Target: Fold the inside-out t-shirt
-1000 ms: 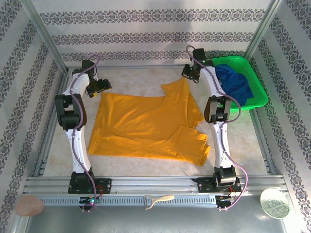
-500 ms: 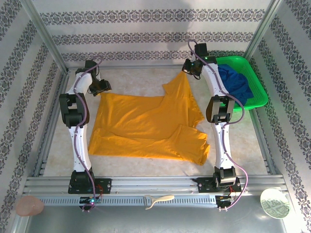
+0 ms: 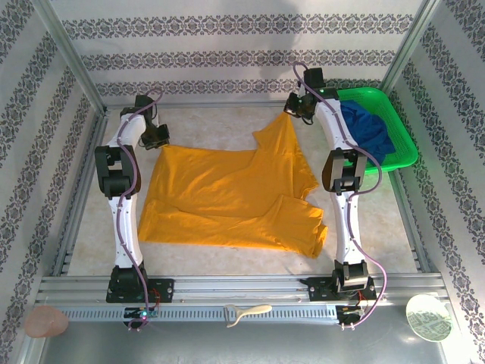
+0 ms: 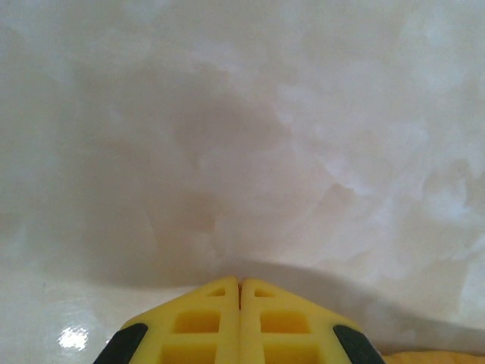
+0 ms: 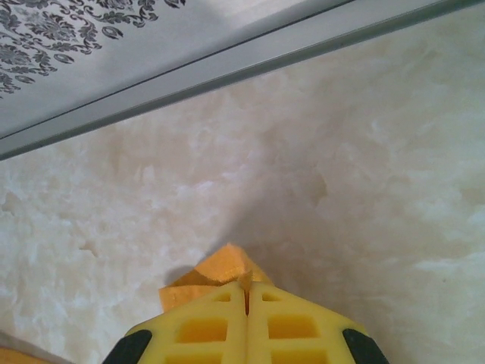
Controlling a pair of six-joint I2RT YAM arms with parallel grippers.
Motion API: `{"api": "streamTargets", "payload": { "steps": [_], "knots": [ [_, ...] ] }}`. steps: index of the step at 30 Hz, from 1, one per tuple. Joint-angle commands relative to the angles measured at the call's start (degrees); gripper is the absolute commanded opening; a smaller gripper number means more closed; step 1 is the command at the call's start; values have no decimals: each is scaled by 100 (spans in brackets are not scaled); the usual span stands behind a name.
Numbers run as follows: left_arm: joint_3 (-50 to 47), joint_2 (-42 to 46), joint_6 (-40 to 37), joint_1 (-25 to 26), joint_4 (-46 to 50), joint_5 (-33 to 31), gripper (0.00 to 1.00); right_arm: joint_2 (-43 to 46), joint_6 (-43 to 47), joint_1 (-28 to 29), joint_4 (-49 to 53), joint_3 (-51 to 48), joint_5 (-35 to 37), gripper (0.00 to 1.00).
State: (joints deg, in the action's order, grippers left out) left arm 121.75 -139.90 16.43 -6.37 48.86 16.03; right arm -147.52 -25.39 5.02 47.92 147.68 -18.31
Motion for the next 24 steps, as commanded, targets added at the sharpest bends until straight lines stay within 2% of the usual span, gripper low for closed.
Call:
{"api": "streamTargets", "payload": {
  "steps": [1, 6, 10, 19, 24],
  "knots": [
    [63, 428, 115, 32, 9, -26, 0, 668, -52, 26, -111, -222, -181, 0],
    [-309, 930, 366, 21, -148, 107, 0, 1450, -135, 34, -483, -1150, -317, 0],
    [-868, 1403, 553, -4, -320, 45, 0, 2376, -248, 41, -1073, -2431, -323, 0],
    [-2912, 2711, 1019, -271, -1201, 196, 0, 4521, -682, 39, -2462, -5506, -419, 0],
    [-3912, 3329, 1334, -552, -1674, 455, 0, 5586, -788, 76, -2824, -6845, -446, 0]
  ]
}}
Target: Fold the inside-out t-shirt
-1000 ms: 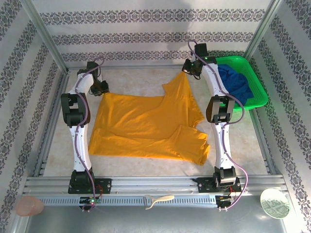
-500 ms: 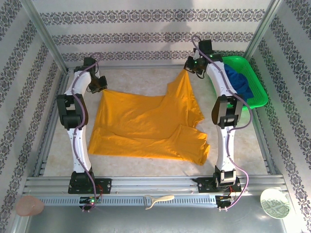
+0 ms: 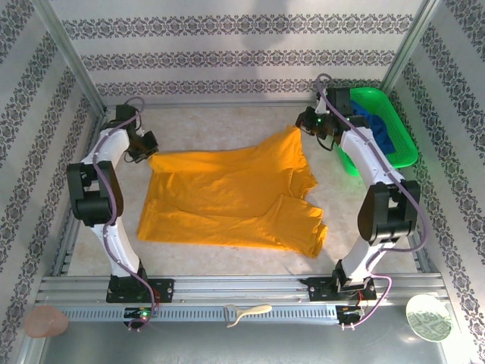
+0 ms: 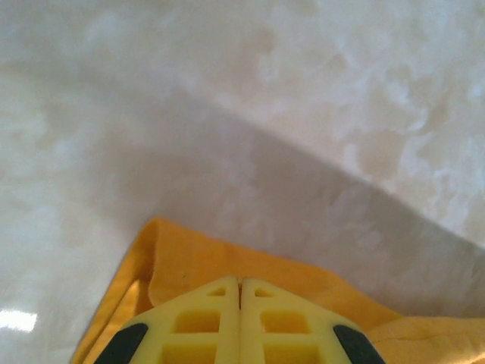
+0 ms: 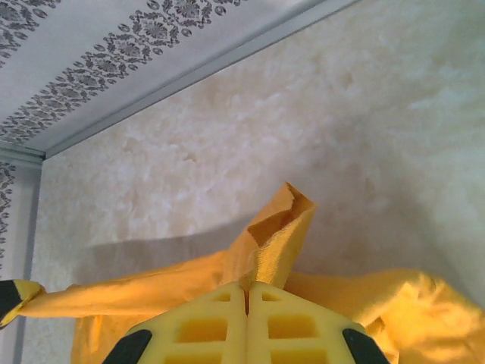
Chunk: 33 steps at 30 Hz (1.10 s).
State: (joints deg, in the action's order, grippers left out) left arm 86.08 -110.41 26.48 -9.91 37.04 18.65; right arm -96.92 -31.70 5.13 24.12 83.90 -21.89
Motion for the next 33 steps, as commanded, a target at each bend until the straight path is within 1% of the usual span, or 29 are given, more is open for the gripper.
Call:
{"api": "streamTargets", "payload": {
  "steps": [1, 6, 12, 17, 21, 27, 32, 33],
  "knots": [
    [-513, 496, 376, -249, -566, 245, 0, 752, -159, 76, -481, -730, -57, 0],
    [-1152, 926, 513, -409, -789, 400, 0, 1803, -239, 90, -586, -1944, 23, 0],
    [-1790, 1115, 706, -439, -1113, 714, 1, 3093, -466, 120, -507, -3092, 283, 0],
    [-2135, 1338, 753, -441, -1234, 781, 1, 4275, -517, 177, 6, -3695, 565, 0],
    [-2401, 1620, 862, -450, -1327, 784, 1, 5049, -563, 225, 565, -3933, 651, 0],
    [-2735, 1944, 880, -459, -1348, 734, 2, 5869, -746, 317, 1134, -4410, 662, 0],
    [-3264, 2250, 985, -547, -1561, 606, 2, 6526, -1144, 550, 1474, -5085, 817, 0],
    [-3346, 2269, 1008, -550, -1600, 625, 5, 6688, -1229, 608, 1574, -5212, 904, 0]
  ]
}}
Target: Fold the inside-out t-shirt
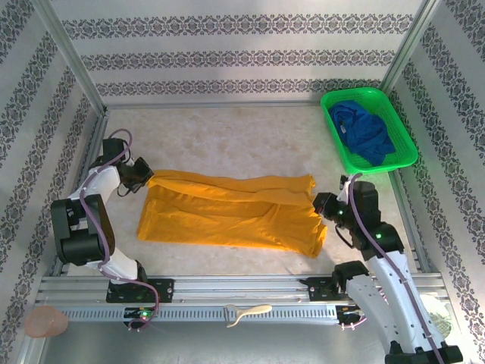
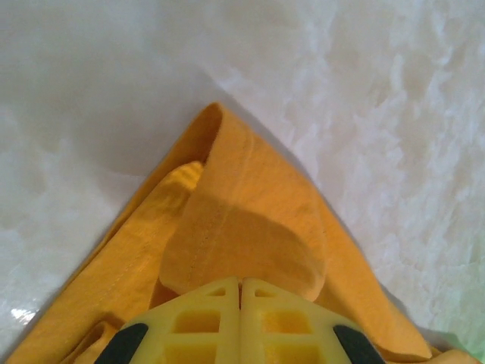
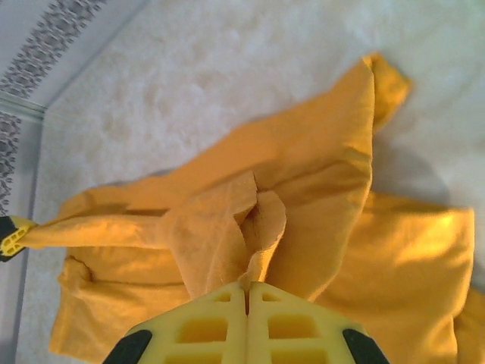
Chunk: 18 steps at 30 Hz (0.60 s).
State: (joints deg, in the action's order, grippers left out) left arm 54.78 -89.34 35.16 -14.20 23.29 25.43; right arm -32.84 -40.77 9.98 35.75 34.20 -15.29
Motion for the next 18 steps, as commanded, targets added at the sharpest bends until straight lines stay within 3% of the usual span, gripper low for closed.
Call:
{"api": "streamTargets", "payload": {
  "steps": [1, 2, 3, 5, 7, 11, 18],
  "knots": [
    [-281, 171, 148, -127, -228, -2, 9, 426, -422, 179, 515, -345, 328, 0],
    [-316, 159, 149, -136, -217, 29, 19, 549, -536, 219, 573, -423, 373, 0],
    [-356, 169, 143, -151, -200, 20, 33, 666, -632, 267, 687, -481, 442, 7],
    [-375, 244, 110, -224, -147, -91, 50, 868, -735, 397, 1014, -420, 778, 29],
    [-280, 396, 105, -350, -53, -264, 65, 999, -774, 481, 1267, -227, 1208, 44],
    [149, 567, 50, -378, 141, -248, 75, 450, -451, 488, 979, 149, 1221, 45],
    [484, 300, 362, 320, -172, 306, 81, -2294, 584, 686, -828, 712, -13, 49]
  ]
}}
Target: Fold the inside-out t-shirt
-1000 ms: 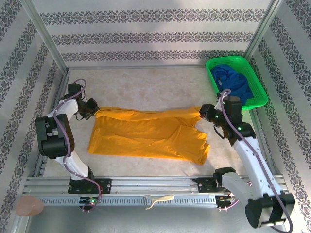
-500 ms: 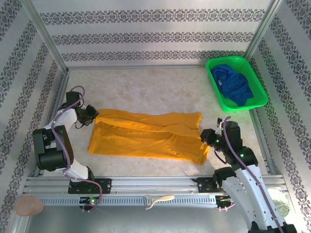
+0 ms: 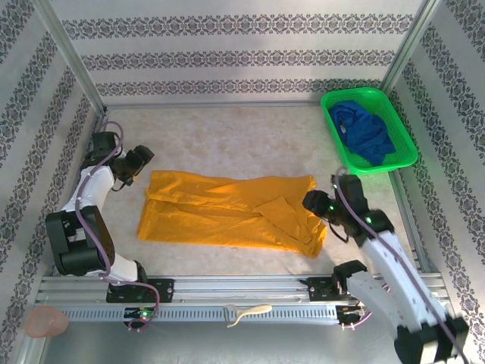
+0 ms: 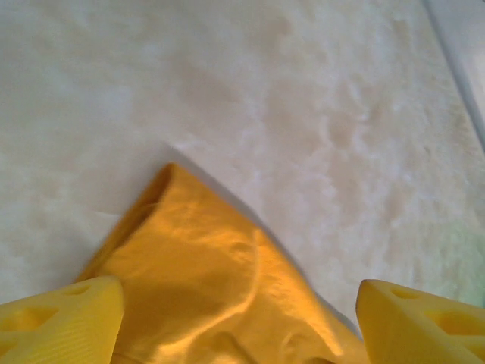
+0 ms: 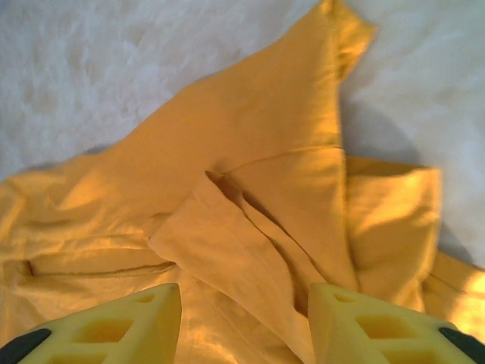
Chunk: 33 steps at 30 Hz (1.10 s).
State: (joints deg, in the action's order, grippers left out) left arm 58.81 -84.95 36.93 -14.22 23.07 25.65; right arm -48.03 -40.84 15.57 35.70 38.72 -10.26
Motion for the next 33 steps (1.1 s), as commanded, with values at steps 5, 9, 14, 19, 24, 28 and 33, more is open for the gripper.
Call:
{"api": "streamTargets", "payload": {
  "steps": [5, 9, 14, 19, 24, 28, 33],
  "knots": [
    [161, -731, 293, 945, -399, 234, 83, -2413, 1237, 479, -1121, 910, -435, 53],
    [63, -1101, 210, 1070, -429, 34, 84, -3120, 1458, 629, -1291, 1110, -197, 57],
    [-258, -1258, 115, 1067, -551, -158, 85, -3647, 1562, 695, -1443, 1142, -78, 59],
    [-448, -1398, 148, 1066, -723, -149, 86, -4017, 1648, 697, -1610, 1127, -282, 54],
    [-577, -1463, 177, 1068, -855, -174, 86, -4031, 1705, 715, -1561, 1136, -535, 8],
    [-642, -1455, 218, 1070, -927, -139, 87, -3360, 1673, 778, -1318, 977, -604, 0],
    [-641, -1419, 222, 1070, -944, -112, 87, -2371, 1440, 1207, -870, 704, -547, 0]
  ]
}}
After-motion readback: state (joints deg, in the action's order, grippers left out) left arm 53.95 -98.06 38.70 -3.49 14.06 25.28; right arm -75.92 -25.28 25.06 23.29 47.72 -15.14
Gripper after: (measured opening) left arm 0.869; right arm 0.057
